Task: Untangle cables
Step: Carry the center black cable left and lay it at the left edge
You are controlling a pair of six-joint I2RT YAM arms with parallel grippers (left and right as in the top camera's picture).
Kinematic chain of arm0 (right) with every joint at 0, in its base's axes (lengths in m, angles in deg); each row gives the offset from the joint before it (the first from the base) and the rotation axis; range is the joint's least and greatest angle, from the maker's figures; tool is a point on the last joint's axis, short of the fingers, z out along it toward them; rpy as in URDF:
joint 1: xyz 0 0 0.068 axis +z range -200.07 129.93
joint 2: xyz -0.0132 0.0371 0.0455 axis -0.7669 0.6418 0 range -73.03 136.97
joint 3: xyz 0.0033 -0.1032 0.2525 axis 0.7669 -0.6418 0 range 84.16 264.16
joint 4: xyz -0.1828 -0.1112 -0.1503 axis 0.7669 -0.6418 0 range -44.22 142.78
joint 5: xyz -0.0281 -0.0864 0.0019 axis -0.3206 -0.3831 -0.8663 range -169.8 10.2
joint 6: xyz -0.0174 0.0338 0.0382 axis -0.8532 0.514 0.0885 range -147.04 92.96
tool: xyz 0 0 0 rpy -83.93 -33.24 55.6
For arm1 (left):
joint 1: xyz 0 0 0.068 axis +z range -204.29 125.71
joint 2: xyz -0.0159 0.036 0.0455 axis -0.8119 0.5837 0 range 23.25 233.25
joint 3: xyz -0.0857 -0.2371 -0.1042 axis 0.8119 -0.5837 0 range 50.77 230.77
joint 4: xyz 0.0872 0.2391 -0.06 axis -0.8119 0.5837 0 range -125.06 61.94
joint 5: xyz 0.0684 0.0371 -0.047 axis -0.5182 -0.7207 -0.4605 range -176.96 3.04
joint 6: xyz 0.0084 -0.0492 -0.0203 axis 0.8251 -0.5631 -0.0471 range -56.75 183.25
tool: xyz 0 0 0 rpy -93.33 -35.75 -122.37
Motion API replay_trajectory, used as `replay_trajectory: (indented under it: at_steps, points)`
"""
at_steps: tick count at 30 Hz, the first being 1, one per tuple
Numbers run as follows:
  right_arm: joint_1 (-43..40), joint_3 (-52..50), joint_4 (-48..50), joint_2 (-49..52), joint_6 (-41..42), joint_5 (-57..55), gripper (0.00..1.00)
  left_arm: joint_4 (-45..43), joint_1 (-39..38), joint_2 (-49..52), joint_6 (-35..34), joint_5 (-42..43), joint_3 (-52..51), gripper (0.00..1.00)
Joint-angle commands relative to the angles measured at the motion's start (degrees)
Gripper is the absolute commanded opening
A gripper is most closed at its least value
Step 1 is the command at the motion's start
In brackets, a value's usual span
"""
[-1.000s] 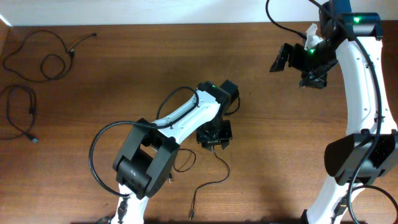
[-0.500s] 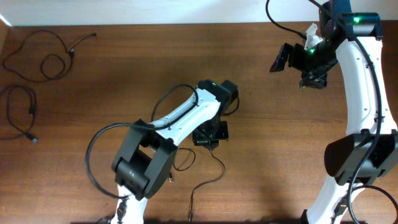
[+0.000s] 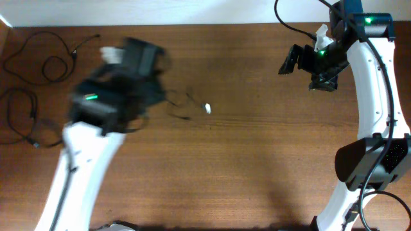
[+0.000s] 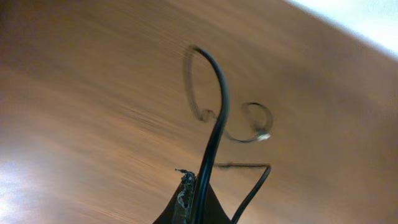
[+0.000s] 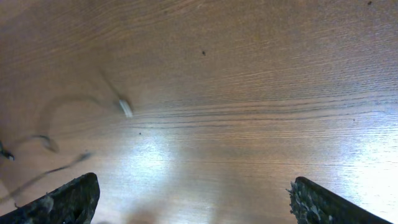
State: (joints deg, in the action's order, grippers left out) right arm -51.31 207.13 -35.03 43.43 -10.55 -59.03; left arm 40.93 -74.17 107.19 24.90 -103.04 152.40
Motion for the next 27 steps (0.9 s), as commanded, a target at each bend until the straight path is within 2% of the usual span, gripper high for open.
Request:
replay_trajectory:
  at_steps: [1, 5, 8, 12, 20, 25, 27]
  points:
    - [0.15, -0.09, 0.24, 0.28, -0.02, -0.52, 0.98, 1.46, 17.33, -5.40, 0.87, 0.02, 0.44, 0.00]
    - [0.15, -0.09, 0.83, 0.28, -0.02, -0.52, 0.98, 3.69, 27.61, -5.97, 0.90, 5.90, 0.44, 0.00]
    - [0.15, -0.11, 1.22, 0.28, -0.02, -0.50, 0.98, 5.40, 32.04, -5.90, 1.62, 6.73, 0.44, 0.00]
    - [0.15, -0.09, 1.25, 0.28, -0.02, -0.52, 0.98, 5.77, 33.70, -5.90, 3.89, 3.28, 0.44, 0.00]
    - [0.15, -0.09, 1.64, 0.28, -0.02, -0.52, 0.98, 5.97, 35.41, -5.92, 4.09, 4.20, 0.44, 0.00]
    - [0.15, -0.09, 2.32, 0.28, 0.00, -0.50, 0.98, 3.91, 35.41, -7.37, 12.37, 9.88, 0.44, 0.00]
    - [0.15, -0.09, 2.34, 0.28, 0.00, -0.50, 0.98, 3.93, 35.43, -8.46, 12.37, 9.75, 0.44, 0.00]
